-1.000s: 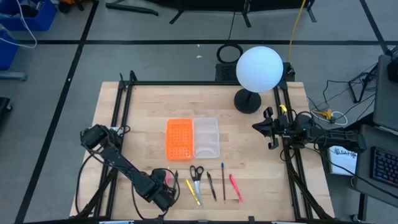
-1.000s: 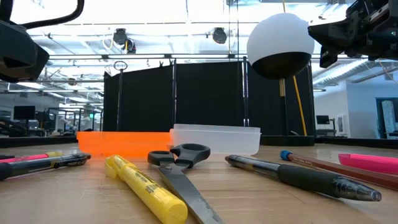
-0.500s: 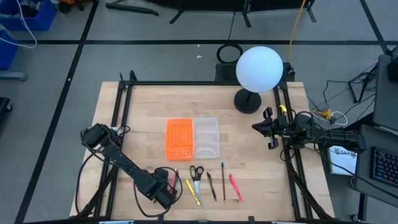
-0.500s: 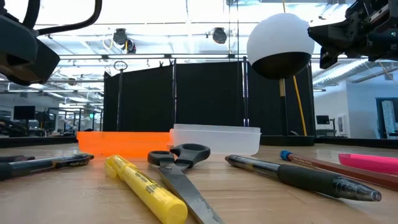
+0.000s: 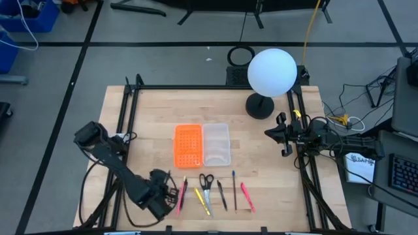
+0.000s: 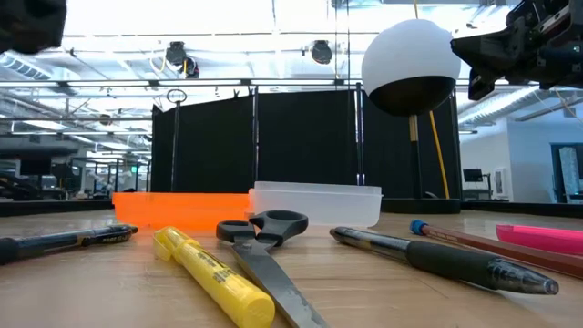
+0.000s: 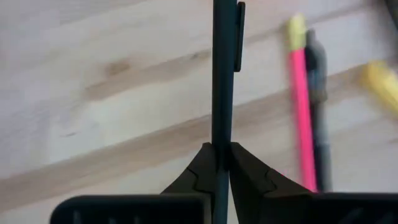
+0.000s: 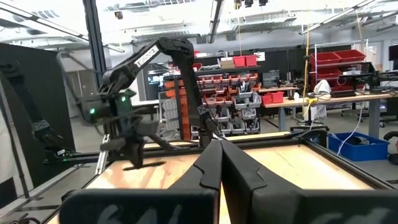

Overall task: Pick & place school supplies into a supply box
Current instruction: Put the black pen into the supply box

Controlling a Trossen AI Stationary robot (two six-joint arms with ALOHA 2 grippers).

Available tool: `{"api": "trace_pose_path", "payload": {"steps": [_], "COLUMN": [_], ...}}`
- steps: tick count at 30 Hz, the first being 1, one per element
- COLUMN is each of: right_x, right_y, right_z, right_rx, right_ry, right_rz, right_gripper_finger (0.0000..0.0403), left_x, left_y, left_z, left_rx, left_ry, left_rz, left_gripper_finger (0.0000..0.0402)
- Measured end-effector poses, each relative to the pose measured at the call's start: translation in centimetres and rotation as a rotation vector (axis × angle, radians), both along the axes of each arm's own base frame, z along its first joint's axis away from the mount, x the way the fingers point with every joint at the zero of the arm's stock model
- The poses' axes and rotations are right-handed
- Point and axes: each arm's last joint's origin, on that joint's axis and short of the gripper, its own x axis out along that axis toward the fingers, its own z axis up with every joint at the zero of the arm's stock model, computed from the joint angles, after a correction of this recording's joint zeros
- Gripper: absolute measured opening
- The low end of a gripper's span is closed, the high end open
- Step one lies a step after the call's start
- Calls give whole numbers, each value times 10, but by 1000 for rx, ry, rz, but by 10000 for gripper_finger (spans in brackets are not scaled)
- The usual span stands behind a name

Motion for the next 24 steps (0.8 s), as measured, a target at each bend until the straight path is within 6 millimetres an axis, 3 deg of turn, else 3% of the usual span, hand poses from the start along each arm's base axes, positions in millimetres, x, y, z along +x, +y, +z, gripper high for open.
{"api": "trace_pose_path", "payload": {"steps": [4,10,19,24], "right_x": [0,0,1,1], "right_y": [0,0,0,0], "right_z": [-1,0,0,-1], "right_rx": [1,1,1,2], "right_ry": [8,4,6,12], "right_rz": [0,1,2,2], "right_gripper_finger": [0,0,0,0], "left_x": [8,37,105,124], "left_y": [12,53,131,169], "left_z": [27,65,75,67], "left_rx": [-21,-8,-57,-84], "left_ry": [-155,-328,-561,-577], "left_rz": [13,-12,-72,-89], "left_gripper_finger": [31,28,30,30]}}
